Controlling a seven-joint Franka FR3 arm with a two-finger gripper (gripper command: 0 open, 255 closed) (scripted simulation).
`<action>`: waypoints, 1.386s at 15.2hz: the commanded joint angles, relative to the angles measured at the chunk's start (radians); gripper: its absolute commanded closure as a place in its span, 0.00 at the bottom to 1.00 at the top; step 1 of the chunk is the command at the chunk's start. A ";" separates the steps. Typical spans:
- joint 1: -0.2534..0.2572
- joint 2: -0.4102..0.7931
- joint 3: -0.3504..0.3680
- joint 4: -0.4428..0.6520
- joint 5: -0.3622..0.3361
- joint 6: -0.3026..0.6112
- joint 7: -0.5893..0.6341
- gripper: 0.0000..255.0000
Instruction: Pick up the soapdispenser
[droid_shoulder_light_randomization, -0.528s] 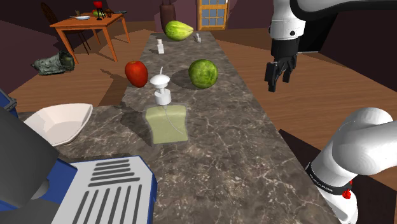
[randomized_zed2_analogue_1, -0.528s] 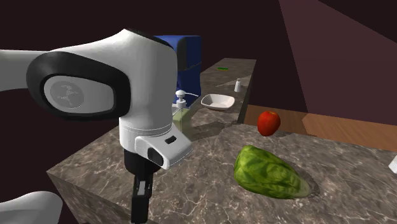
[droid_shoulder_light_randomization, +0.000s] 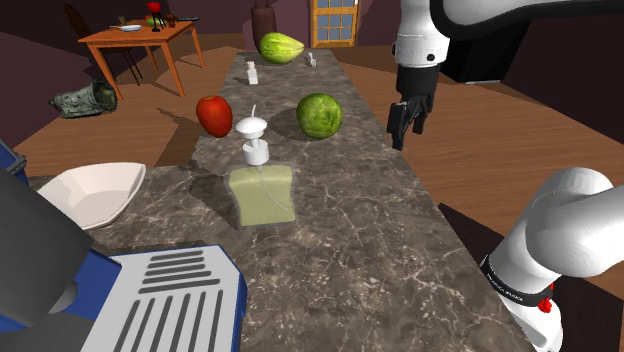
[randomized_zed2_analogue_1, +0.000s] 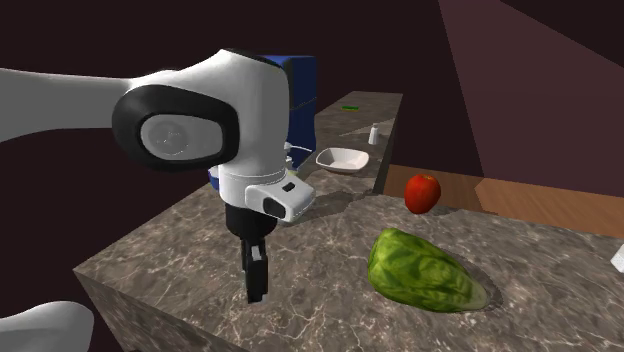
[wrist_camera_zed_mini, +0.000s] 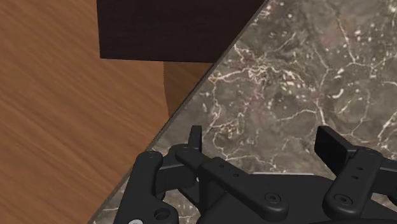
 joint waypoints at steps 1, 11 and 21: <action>0.026 0.040 0.032 0.030 0.028 0.038 0.010 0.00; 0.123 0.214 0.159 0.173 0.097 0.205 0.020 0.00; 0.196 0.396 0.291 0.364 0.090 0.334 0.041 0.00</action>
